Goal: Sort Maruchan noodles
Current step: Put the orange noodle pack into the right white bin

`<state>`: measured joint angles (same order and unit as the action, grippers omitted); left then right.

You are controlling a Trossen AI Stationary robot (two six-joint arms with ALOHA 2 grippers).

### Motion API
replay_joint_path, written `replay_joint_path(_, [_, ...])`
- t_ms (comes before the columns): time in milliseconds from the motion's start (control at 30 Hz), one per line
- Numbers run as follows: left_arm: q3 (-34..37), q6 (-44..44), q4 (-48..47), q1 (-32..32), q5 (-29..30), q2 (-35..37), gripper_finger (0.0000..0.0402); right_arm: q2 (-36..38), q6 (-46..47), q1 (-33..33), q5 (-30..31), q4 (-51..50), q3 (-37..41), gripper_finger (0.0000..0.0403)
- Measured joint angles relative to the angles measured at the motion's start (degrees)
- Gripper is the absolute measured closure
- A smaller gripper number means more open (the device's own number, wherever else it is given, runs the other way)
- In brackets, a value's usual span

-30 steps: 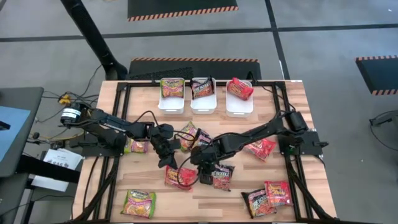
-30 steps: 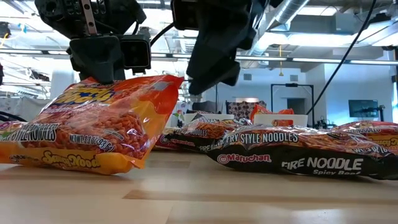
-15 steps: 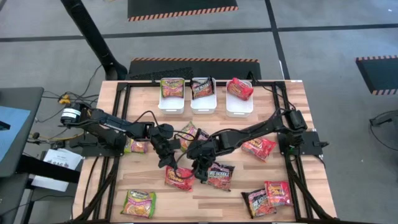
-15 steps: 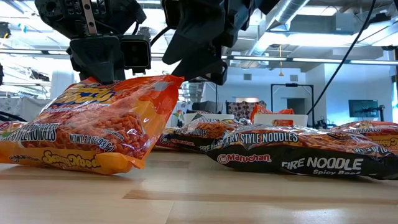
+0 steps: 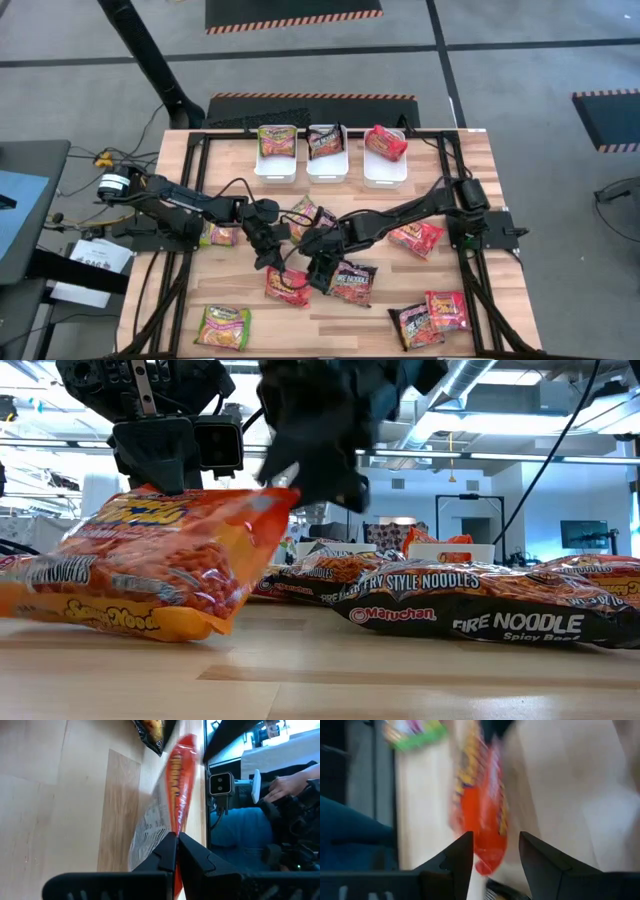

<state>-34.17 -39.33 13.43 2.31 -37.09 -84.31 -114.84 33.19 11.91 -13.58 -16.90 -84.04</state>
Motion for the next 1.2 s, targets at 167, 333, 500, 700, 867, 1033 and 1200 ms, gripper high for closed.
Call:
replay_joint_path(167, [0.0,0.3,0.1,0.0,0.2,0.0,0.0401,-1.0,1.3,0.1,-0.4,1.2,0.1,0.0186])
replay_joint_path(333, [0.0,0.6,0.1,0.0,0.2,0.0,0.0401,-0.7,1.5,0.4,-0.1,2.6,-0.1,0.0171])
replay_joint_path(500, [0.0,0.7,1.1,0.0,0.4,0.0,0.0401,-0.7,2.8,0.3,0.1,2.6,0.0,0.017])
replay_joint_path(700, [0.0,0.5,3.5,0.0,1.7,0.0,0.0401,-0.7,3.6,0.2,1.5,1.6,0.0,0.017])
replay_joint_path(867, [0.0,-0.8,7.2,0.0,2.8,0.0,0.0401,-0.7,5.8,0.2,1.5,-0.6,0.0,0.0173])
replay_joint_path(1033, [0.0,-0.8,7.6,0.0,3.1,0.0,0.0401,-0.7,7.7,-0.1,1.5,-1.2,0.0,0.0206])
replay_joint_path(1200, [0.0,-0.9,7.6,0.0,3.5,0.0,0.0401,-0.7,8.4,-0.1,1.5,-1.2,0.0,0.0293])
